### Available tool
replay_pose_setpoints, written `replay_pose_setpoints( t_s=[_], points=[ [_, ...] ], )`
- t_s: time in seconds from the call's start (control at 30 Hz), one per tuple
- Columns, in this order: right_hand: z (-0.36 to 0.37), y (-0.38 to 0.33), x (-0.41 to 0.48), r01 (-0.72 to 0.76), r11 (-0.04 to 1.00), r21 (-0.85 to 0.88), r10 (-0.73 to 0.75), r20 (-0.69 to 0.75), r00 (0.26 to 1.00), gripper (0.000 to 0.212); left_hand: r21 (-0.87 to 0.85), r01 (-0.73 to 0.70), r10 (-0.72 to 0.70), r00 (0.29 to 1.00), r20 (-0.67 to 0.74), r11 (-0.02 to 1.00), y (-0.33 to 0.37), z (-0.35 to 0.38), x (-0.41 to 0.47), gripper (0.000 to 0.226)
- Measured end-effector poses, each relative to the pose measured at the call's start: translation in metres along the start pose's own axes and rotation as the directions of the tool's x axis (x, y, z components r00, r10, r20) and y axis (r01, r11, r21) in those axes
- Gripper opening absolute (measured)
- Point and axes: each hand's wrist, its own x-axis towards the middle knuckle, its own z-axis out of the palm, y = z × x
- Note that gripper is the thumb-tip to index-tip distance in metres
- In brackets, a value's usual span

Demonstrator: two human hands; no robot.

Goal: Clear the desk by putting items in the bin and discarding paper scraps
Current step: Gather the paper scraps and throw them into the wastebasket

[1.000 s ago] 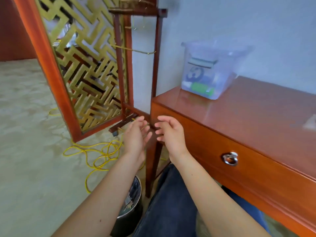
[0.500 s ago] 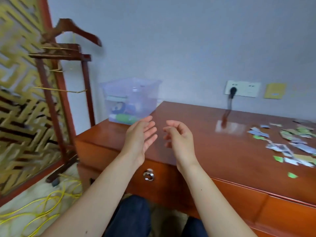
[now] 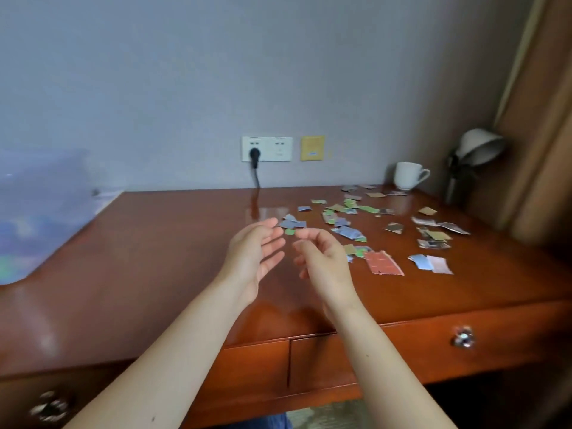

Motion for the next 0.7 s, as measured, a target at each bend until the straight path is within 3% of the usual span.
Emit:
replay_pose_setpoints(
  t_s=[0.2, 0.33, 0.43, 0.53, 0.7],
  points=[
    [-0.04, 0.007, 0.013, -0.028, 0.988, -0.15, 0.011, -0.114, 0.993, 0.015, 0.111, 0.074, -0.088, 0.987, 0.133, 0.991, -0.018, 0.035, 0.018, 0.021],
    [-0.056, 0.015, 0.026, 0.012, 0.918, -0.396, -0.073, -0.138, 0.988, 0.015, 0.388, -0.042, -0.046, 0.975, 0.215, 0.921, -0.023, 0.041, 0.034, 0.019],
    [-0.064, 0.026, 0.039, -0.019, 0.792, -0.61, -0.062, -0.112, 0.992, 0.019, 0.662, -0.261, 0.026, 0.939, 0.343, 0.703, -0.028, 0.04, 0.05, 0.024],
    [-0.065, 0.033, 0.048, -0.056, 0.655, -0.754, 0.002, -0.072, 0.997, 0.022, 0.789, -0.402, 0.026, 0.897, 0.442, 0.466, -0.034, 0.038, 0.066, 0.027],
    [-0.059, 0.033, 0.062, -0.074, 0.484, -0.872, 0.111, -0.023, 0.994, 0.028, 0.853, -0.443, -0.054, 0.879, 0.474, 0.276, -0.041, 0.034, 0.086, 0.027]
  ],
)
